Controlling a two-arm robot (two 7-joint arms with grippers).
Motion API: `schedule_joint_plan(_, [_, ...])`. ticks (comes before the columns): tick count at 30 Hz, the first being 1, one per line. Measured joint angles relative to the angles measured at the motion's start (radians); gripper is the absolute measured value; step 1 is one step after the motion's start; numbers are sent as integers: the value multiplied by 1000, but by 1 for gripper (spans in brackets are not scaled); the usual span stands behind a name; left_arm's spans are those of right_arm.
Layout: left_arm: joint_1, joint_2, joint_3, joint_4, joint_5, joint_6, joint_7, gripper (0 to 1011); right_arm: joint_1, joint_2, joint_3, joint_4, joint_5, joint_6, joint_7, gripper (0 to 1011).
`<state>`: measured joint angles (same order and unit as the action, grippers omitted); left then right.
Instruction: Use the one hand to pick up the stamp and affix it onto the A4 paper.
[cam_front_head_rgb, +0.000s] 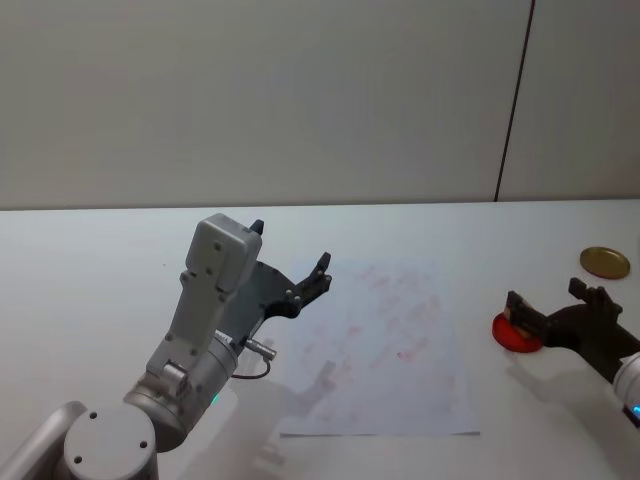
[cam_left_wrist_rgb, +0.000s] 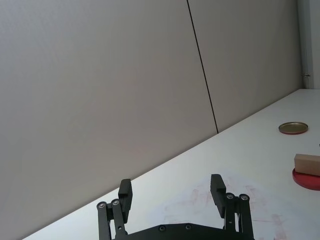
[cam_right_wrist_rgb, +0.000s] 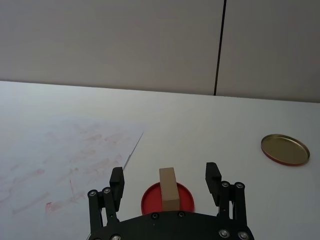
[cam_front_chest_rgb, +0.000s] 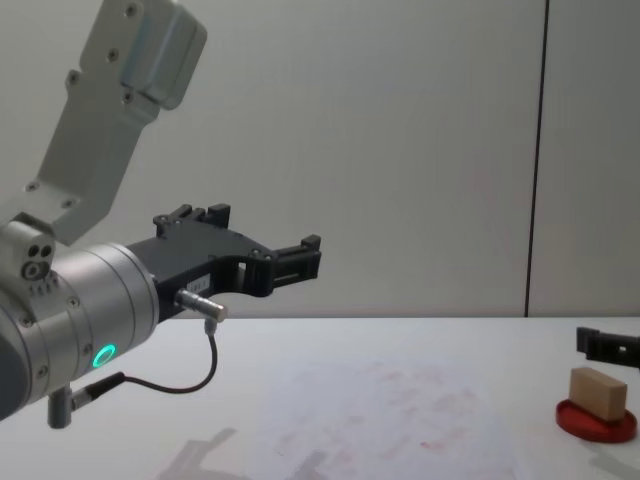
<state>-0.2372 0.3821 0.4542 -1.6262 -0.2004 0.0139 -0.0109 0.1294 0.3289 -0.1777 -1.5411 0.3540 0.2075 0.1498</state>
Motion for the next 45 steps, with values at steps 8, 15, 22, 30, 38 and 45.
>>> schedule_joint_plan(8, [0, 0, 0, 0, 0, 0, 0, 993, 13, -8, -3, 20, 3, 28, 4, 1001])
schedule_joint_plan(15, [0, 0, 0, 0, 0, 0, 0, 993, 27, -15, -7, 42, -9, 45, 7, 1001])
schedule_joint_plan(22, [0, 0, 0, 0, 0, 0, 0, 993, 41, -21, -12, 64, -26, 53, 9, 1001])
schedule_joint_plan(30, [0, 0, 0, 0, 0, 0, 0, 993, 60, -30, -18, 94, -47, 60, 18, 1001])
schedule_joint_plan(38, [0, 0, 0, 0, 0, 0, 0, 993, 73, -35, -23, 117, -62, 67, 30, 1001])
schedule_joint_plan(45, [0, 0, 0, 0, 0, 0, 0, 993, 83, -40, -26, 133, -70, 72, 39, 888])
